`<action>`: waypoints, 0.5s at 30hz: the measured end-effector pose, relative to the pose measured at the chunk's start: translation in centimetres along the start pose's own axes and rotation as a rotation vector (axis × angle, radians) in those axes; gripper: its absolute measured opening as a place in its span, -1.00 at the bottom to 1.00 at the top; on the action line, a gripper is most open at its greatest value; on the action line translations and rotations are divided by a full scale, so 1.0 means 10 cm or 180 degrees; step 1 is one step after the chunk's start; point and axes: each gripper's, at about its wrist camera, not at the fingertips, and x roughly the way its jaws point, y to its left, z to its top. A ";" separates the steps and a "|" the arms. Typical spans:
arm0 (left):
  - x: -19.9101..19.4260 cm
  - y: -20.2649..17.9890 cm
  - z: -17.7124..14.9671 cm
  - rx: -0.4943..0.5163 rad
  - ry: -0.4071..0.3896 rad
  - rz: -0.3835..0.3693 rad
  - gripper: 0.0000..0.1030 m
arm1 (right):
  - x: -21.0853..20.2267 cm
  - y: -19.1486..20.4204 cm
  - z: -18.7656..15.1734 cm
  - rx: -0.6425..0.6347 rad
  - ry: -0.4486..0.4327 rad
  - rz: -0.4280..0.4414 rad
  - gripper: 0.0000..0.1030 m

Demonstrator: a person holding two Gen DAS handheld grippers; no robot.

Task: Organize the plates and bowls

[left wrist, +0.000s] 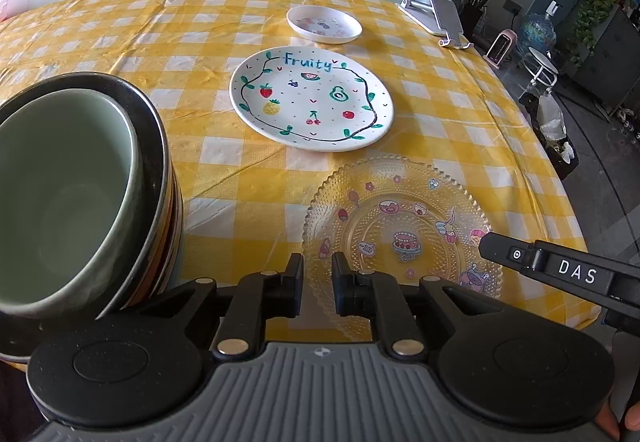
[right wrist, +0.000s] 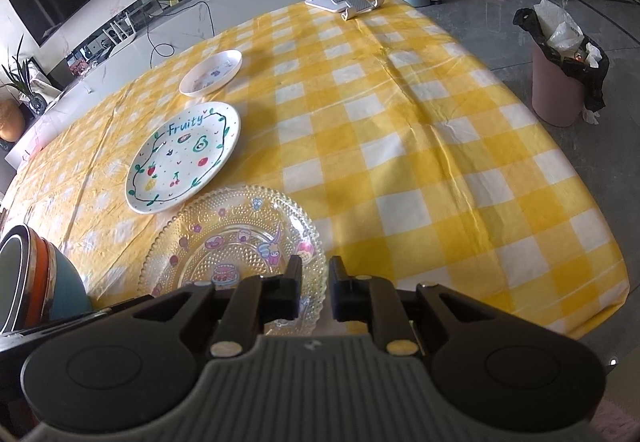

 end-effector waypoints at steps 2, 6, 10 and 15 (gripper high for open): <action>-0.01 0.01 0.00 -0.0032 -0.0010 -0.0062 -0.50 | -0.03 0.00 0.01 0.0011 -0.0080 0.0021 -0.31; -0.05 -0.01 0.03 -0.0063 -0.0053 -0.0112 -0.31 | -0.08 -0.02 0.02 0.0069 -0.0210 0.0079 -0.27; -0.15 -0.05 0.11 0.0004 -0.0189 -0.0211 -0.13 | -0.12 -0.04 0.05 0.0126 -0.0361 0.0109 -0.24; -0.29 -0.05 0.34 0.0115 -0.0203 -0.0326 -0.09 | -0.12 -0.03 0.09 0.0186 -0.0579 0.0038 -0.25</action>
